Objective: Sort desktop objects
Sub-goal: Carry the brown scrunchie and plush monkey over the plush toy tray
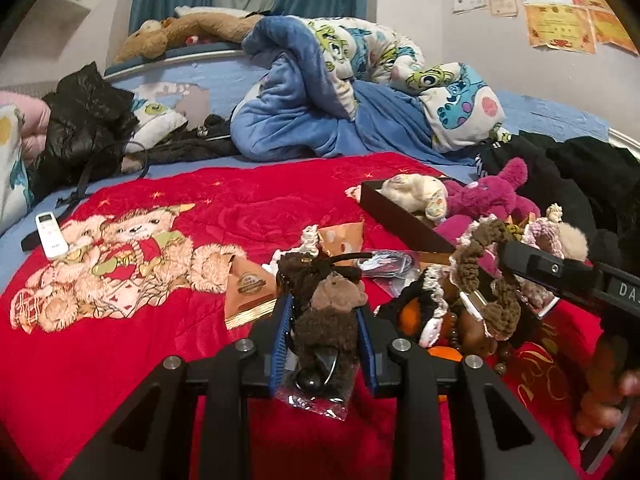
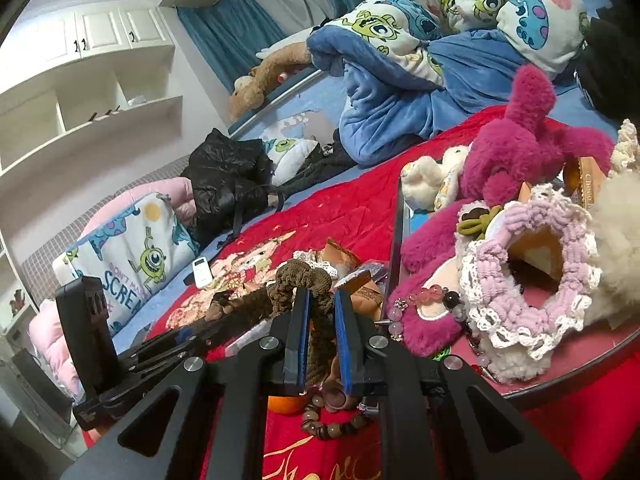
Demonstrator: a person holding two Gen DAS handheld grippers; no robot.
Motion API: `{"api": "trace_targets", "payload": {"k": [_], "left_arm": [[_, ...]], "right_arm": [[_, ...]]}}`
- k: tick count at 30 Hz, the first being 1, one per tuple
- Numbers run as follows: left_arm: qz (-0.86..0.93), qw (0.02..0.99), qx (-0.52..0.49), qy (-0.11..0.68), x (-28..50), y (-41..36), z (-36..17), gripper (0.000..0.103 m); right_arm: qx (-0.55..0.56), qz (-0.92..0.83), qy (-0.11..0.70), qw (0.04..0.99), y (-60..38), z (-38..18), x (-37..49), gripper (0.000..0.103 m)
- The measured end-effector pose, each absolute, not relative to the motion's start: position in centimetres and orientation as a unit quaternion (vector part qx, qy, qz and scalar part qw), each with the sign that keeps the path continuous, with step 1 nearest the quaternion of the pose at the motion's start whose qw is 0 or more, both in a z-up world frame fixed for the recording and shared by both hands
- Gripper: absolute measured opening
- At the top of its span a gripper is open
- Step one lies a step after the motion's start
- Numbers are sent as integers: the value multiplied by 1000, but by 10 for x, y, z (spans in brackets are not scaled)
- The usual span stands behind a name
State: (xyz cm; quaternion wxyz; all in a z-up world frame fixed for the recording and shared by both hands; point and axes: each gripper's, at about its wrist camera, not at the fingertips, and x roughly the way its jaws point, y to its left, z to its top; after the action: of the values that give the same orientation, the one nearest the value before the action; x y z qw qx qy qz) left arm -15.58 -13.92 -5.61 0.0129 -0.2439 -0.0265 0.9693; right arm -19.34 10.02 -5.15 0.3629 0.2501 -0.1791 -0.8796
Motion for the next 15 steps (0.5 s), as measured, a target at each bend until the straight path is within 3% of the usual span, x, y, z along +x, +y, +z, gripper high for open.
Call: {"api": "trace_targets", "payload": {"k": [15], "left_arm": [[981, 14, -190, -32, -135, -139, -41, 30]], "right_arm": [[245, -880, -181, 364, 102, -51, -192, 15]]}}
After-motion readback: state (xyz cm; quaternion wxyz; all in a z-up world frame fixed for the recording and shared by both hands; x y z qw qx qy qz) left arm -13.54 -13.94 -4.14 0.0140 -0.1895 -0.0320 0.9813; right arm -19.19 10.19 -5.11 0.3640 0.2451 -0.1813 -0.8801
